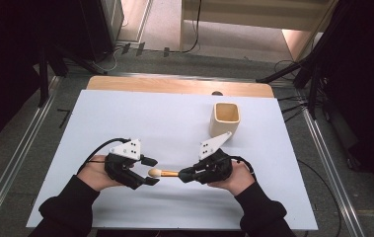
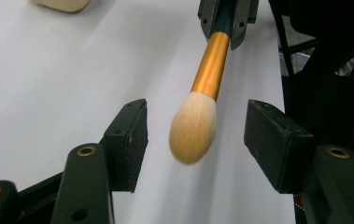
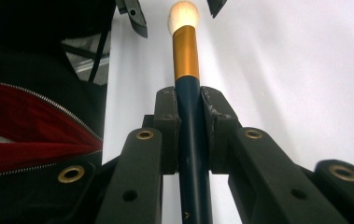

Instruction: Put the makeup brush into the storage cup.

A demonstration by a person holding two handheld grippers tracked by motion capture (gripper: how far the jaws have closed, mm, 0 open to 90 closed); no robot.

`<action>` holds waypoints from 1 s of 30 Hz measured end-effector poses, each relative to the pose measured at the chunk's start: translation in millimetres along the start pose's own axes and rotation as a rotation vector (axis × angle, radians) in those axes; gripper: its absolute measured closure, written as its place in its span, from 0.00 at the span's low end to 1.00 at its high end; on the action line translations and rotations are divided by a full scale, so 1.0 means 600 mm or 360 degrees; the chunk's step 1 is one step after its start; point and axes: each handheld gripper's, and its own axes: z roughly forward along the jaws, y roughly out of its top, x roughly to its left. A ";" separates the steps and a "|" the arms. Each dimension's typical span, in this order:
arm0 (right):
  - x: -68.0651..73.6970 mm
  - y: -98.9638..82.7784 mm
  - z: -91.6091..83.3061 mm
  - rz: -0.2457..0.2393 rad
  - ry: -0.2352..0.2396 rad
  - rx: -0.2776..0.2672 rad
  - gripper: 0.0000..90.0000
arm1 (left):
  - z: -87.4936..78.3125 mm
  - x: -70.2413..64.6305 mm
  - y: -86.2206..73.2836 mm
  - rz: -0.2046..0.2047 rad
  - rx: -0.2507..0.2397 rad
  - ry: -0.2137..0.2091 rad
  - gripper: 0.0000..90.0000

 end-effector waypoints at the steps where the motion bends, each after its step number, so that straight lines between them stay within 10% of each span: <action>1: 0.000 -0.001 -0.002 -0.0001 0.0001 -0.0013 0.88 | 0.000 0.000 -0.001 -0.0005 -0.0018 0.0005 0.44; 23: -0.002 -0.015 -0.030 0.0056 0.0040 -0.0378 0.88 | 0.008 -0.004 0.000 -0.0148 -0.0372 -0.0053 0.46; 30: 0.001 -0.013 -0.019 0.0022 0.0077 -0.0351 0.88 | 0.012 -0.009 0.005 -0.0151 -0.0403 -0.0085 0.55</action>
